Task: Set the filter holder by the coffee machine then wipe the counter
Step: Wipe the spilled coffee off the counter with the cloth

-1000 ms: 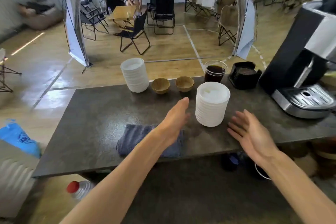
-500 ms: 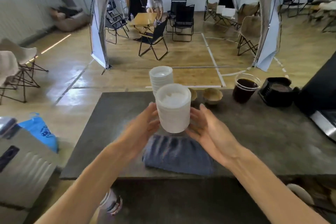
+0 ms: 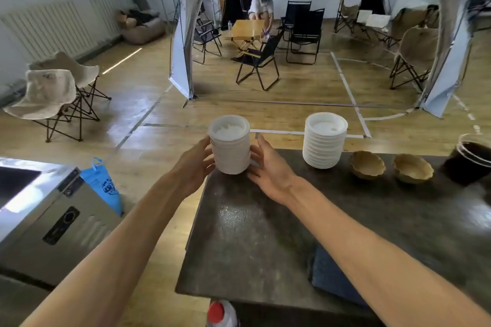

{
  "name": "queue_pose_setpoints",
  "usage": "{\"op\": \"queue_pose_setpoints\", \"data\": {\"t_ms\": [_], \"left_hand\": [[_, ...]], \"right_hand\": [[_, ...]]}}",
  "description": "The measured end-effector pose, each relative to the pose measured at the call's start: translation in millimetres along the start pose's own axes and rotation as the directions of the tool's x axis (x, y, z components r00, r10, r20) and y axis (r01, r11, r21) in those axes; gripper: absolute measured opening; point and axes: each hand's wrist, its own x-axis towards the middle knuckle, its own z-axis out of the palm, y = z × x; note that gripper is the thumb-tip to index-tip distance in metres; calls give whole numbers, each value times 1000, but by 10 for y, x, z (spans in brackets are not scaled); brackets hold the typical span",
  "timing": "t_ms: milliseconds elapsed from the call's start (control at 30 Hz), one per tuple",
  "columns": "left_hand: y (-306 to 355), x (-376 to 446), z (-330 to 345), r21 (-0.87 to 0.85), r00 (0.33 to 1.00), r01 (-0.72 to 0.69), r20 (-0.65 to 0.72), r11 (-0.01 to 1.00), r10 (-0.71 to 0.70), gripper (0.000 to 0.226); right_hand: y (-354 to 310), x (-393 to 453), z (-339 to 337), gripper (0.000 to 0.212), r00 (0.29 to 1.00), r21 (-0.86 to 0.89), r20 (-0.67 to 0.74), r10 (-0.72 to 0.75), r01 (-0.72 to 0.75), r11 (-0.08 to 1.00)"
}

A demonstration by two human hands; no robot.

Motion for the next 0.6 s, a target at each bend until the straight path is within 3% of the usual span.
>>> {"op": "queue_pose_setpoints", "data": {"t_ms": [267, 367, 433, 500, 600], "left_hand": [[-44, 239, -80, 55, 999, 21, 29, 998, -22, 48], [-101, 143, -88, 29, 990, -52, -133, 998, 55, 47], [-177, -58, -54, 19, 935, -139, -326, 990, 138, 34], [-264, -373, 82, 35, 870, -257, -427, 966, 247, 25], [-374, -724, 442, 81, 875, -378, -292, 922, 385, 29]], "right_hand": [[37, 164, -63, 67, 998, 3, -56, 12, -12, 1000], [51, -3, -136, 63, 987, 70, -161, 8, 3, 998], [61, -220, -267, 44, 947, 90, -321, -6, 37, 995], [63, -459, -428, 24, 872, 120, -489, -22, 92, 989], [64, -727, -670, 10, 760, 94, -646, -71, 171, 981]]}}
